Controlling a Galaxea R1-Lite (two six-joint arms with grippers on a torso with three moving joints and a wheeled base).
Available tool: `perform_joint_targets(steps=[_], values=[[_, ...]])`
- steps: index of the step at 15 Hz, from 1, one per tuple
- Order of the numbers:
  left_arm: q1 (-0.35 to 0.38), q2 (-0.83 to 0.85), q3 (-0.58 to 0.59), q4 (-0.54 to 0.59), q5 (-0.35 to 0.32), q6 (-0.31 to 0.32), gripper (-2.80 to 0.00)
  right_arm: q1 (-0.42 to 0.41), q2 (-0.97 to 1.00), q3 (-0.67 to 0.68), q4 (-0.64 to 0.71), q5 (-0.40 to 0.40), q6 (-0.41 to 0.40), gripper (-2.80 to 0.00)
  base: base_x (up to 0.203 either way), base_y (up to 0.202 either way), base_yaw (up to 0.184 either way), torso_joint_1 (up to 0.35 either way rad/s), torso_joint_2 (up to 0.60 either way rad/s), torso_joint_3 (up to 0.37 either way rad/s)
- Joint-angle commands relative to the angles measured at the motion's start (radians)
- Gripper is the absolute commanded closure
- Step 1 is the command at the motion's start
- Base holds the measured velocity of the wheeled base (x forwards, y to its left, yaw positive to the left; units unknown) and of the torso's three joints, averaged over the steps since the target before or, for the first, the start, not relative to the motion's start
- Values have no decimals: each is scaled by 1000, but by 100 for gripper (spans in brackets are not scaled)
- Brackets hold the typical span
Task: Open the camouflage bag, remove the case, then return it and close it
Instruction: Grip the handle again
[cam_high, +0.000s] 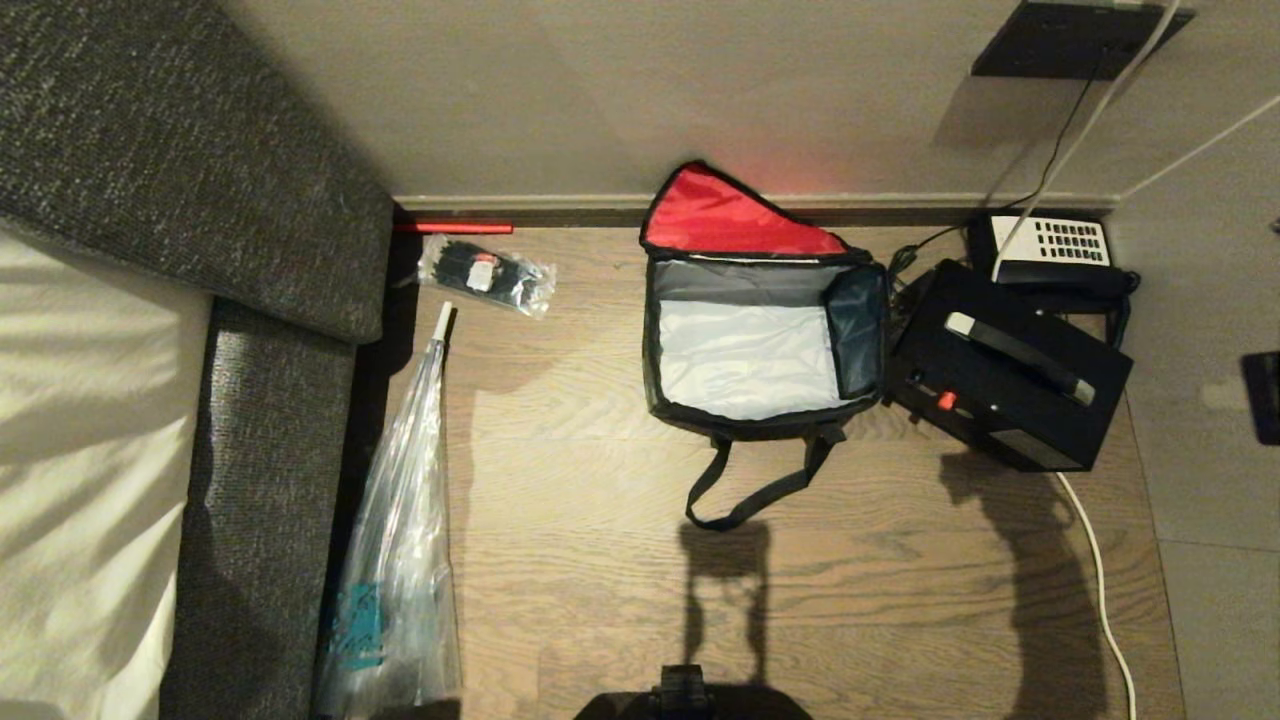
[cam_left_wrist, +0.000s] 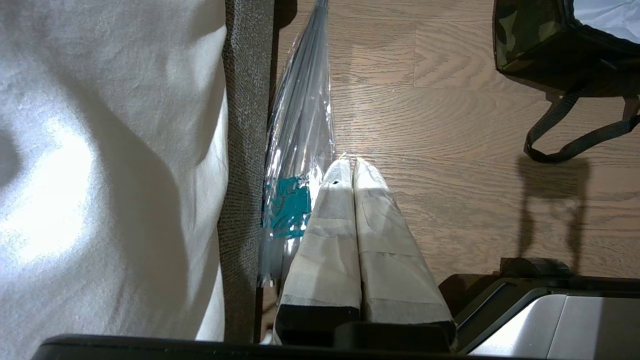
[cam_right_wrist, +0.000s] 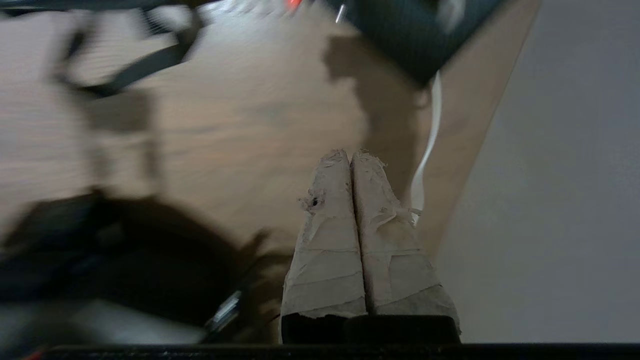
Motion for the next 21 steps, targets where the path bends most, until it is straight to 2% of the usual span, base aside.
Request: perform_joint_targets(steps=[1, 2, 3, 5, 6, 7, 8, 10, 14, 16, 17, 19, 21], values=[[0, 1, 3, 0, 0, 0, 0, -24, 332, -61, -190, -6, -111, 0, 0, 0, 0, 0, 0, 0], [0, 1, 2, 0, 0, 0, 0, -29, 406, -69, -321, -8, -183, 0, 0, 0, 0, 0, 0, 0], [0, 1, 3, 0, 0, 0, 0, -36, 468, -72, -474, -10, -300, 0, 0, 0, 0, 0, 0, 0], [0, 1, 2, -1, 0, 0, 0, -77, 544, -61, -707, -7, -592, 0, 0, 0, 0, 0, 0, 0], [0, 1, 3, 0, 0, 0, 0, -96, 586, -42, -821, -4, -697, 0, 0, 0, 0, 0, 0, 0], [0, 1, 2, -2, 0, 0, 0, -111, 602, -22, -898, 14, -759, 0, 0, 0, 0, 0, 0, 0], [0, 1, 2, 0, 0, 0, 0, -116, 604, -4, -929, 38, -793, -280, 0, 0, 0, 0, 0, 0], [0, 1, 2, 0, 0, 0, 0, -115, 603, 40, -942, 58, -835, -280, 0, 0, 0, 0, 0, 0], [0, 1, 2, 0, 0, 0, 0, -108, 601, 60, -974, 58, -867, -280, 0, 0, 0, 0, 0, 0], [0, 1, 2, -1, 0, 0, 0, -107, 606, 95, -1015, 49, -944, -280, 0, 0, 0, 0, 0, 0], [0, 1, 3, 0, 0, 0, 0, -108, 612, 104, -1061, 50, -979, -280, 0, 0, 0, 0, 0, 0], [0, 1, 2, 0, 0, 0, 0, -107, 630, 146, -1271, 39, -1065, -280, 0, 0, 0, 0, 0, 0], [0, 1, 2, 0, 0, 0, 0, -97, 646, 234, -1494, -41, -1210, -280, 0, 0, 0, 0, 0, 0]])
